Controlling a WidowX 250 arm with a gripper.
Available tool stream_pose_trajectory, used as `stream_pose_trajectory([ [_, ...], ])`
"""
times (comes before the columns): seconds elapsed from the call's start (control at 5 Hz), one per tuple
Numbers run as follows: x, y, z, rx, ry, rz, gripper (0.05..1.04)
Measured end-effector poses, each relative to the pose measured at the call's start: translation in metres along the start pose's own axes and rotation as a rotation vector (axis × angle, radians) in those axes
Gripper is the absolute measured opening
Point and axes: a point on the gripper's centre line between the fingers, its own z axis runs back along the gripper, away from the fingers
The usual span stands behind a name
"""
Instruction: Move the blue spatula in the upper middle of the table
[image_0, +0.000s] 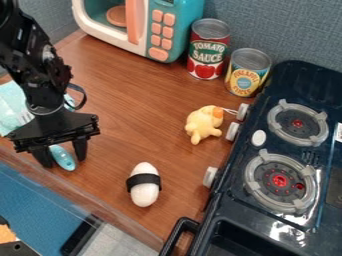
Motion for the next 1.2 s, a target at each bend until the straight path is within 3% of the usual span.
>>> stream_pose_trajectory([
  [0.2,0.0,-0.001,0.0,0.004,-0.008,-0.002,0.352],
  [0.6,0.0,-0.005,0.0,0.003,-0.011,-0.035,0.319],
  [0.8,0.007,-0.018,0.012,-0.03,-0.037,-0.059,0.319],
  [1.0,0.021,-0.052,0.041,-0.119,-0.092,-0.1,0.319],
  [1.2,0.032,-0.094,0.058,-0.205,-0.094,-0.164,0.319],
])
